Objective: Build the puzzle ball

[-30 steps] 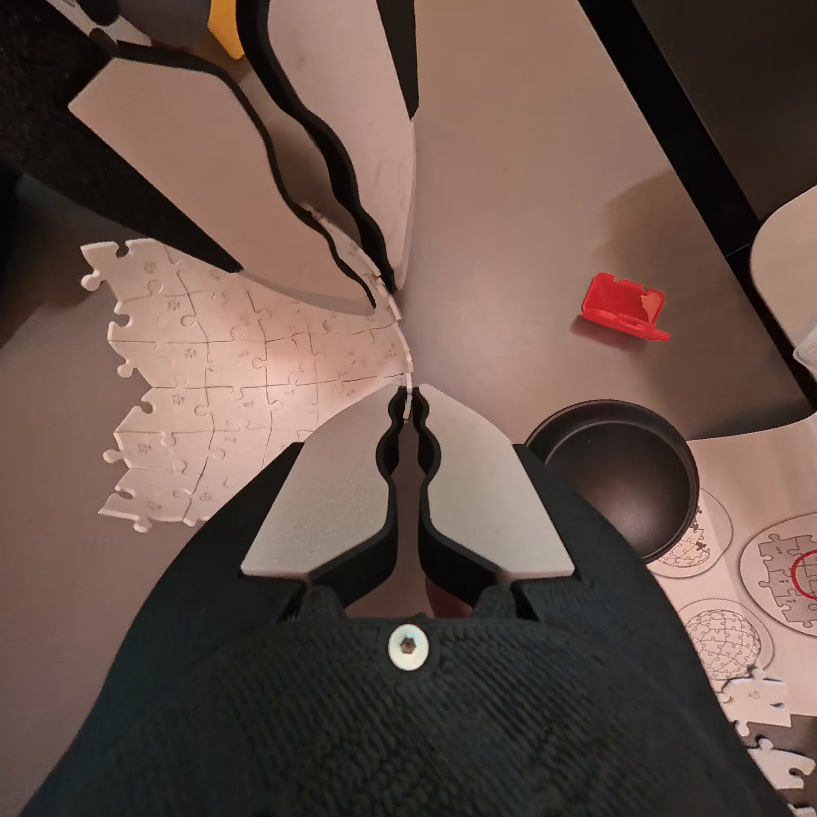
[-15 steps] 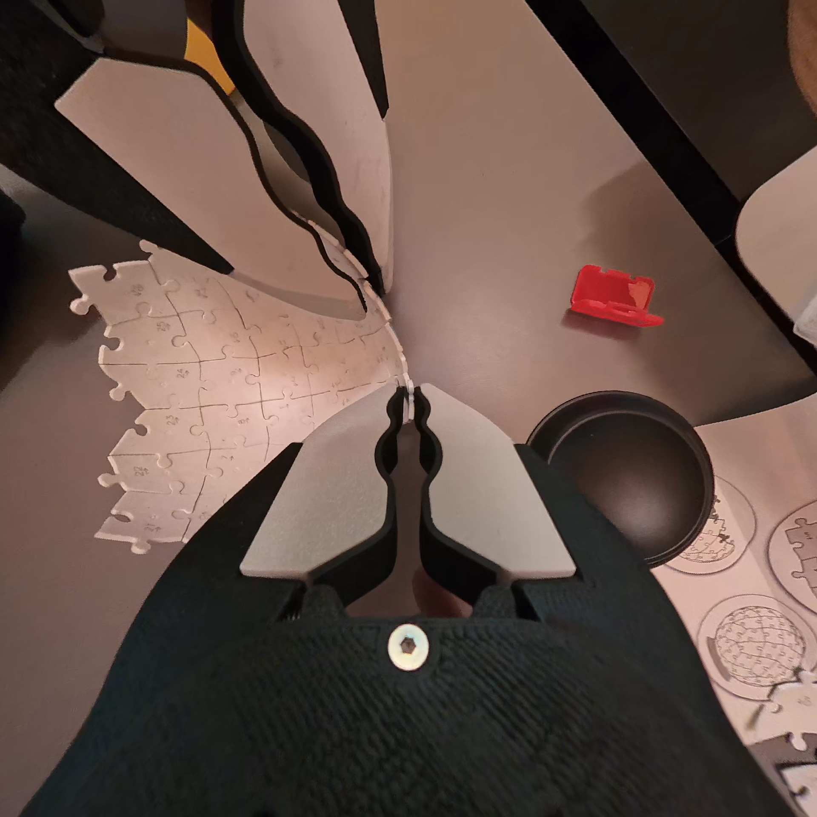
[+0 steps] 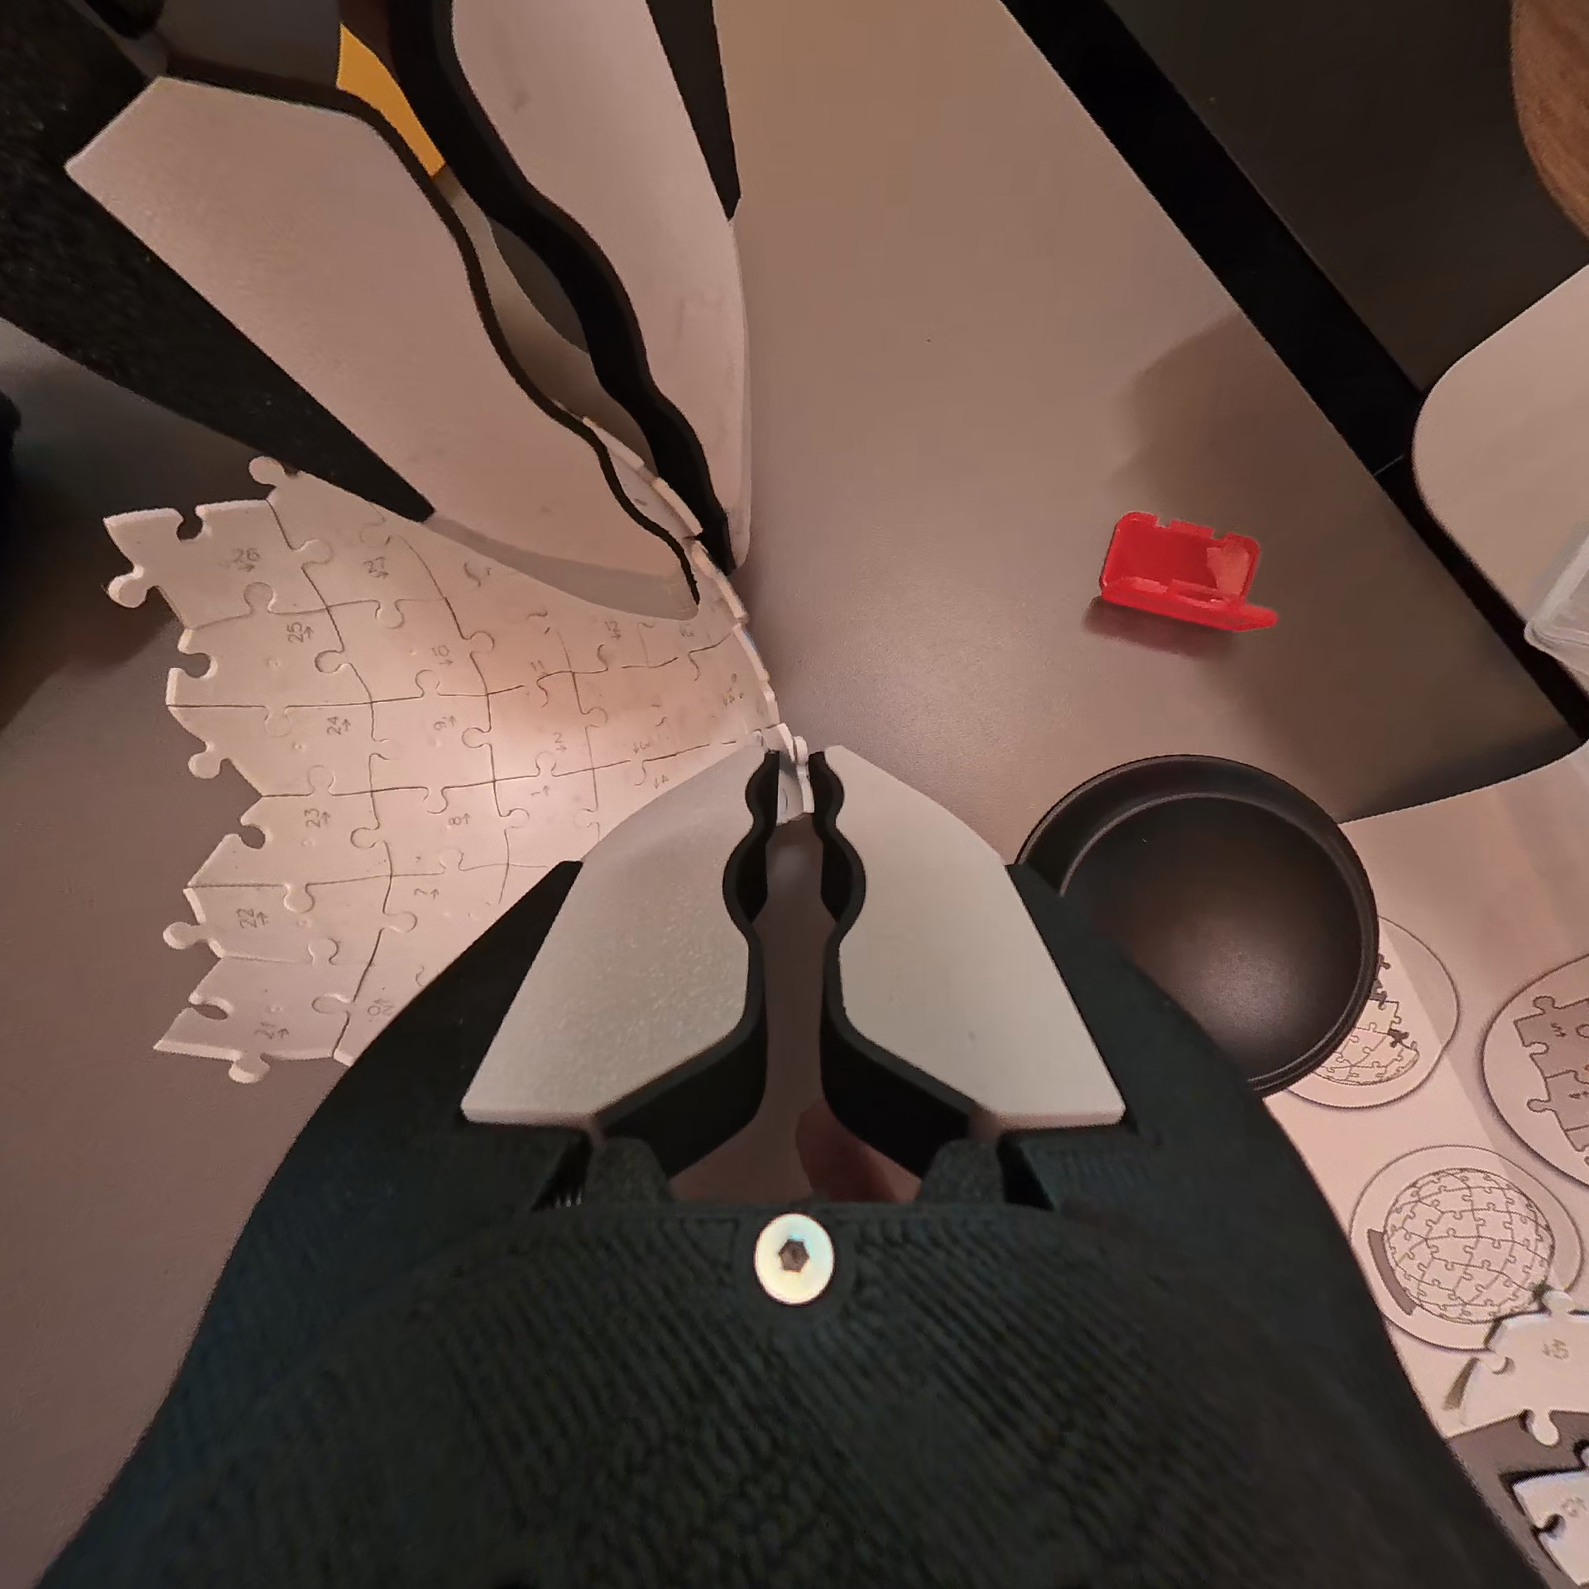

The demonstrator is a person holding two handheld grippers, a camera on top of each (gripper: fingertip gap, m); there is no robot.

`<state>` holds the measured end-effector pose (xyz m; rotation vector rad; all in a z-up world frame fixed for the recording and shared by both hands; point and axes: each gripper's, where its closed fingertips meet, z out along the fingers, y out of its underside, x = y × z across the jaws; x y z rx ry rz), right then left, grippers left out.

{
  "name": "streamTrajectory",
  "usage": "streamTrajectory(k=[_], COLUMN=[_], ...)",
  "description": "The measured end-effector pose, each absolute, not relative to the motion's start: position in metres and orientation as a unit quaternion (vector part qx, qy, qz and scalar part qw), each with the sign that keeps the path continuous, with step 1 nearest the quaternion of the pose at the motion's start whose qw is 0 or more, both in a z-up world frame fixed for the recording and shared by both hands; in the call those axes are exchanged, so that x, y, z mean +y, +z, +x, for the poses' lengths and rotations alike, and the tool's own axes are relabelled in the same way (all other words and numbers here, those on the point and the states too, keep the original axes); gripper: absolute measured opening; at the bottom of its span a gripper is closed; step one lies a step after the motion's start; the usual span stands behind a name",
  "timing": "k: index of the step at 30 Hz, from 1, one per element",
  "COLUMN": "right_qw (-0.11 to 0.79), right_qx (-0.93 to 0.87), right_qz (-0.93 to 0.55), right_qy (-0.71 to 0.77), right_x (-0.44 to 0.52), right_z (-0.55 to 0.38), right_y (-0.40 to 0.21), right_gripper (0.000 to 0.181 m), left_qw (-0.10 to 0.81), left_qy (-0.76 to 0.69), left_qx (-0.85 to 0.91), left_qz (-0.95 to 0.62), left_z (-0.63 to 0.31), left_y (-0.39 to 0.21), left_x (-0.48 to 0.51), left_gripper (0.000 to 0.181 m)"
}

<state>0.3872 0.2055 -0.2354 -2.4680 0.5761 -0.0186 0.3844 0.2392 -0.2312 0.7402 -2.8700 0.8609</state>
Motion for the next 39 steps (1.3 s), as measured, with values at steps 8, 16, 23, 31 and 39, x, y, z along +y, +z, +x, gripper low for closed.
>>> streamTrajectory(k=[8, 16, 23, 31, 39], right_qw=[0.291, 0.26, 0.234, 0.223, 0.229], right_qx=[0.211, 0.193, 0.178, 0.186, 0.222], right_qz=[-0.933, -0.946, -0.955, -0.957, -0.946], right_qy=[-0.006, 0.021, 0.022, 0.023, 0.05], right_x=[0.203, 0.203, 0.204, 0.208, 0.207], right_z=[0.385, 0.379, 0.377, 0.374, 0.373], right_y=[-0.24, -0.244, -0.245, -0.241, -0.245], right_gripper=[0.017, 0.025, 0.014, 0.004, 0.006], left_qw=[0.027, 0.031, 0.031, 0.039, 0.042], left_qy=[0.28, 0.279, 0.272, 0.269, 0.268], left_qx=[-0.93, -0.929, -0.928, -0.924, -0.924], left_qz=[0.237, 0.242, 0.251, 0.269, 0.27], left_z=[0.384, 0.384, 0.384, 0.384, 0.383], left_y=[-0.23, -0.232, -0.233, -0.233, -0.234], left_x=[0.238, 0.239, 0.24, 0.241, 0.24], left_gripper=[0.007, 0.007, 0.007, 0.007, 0.007])
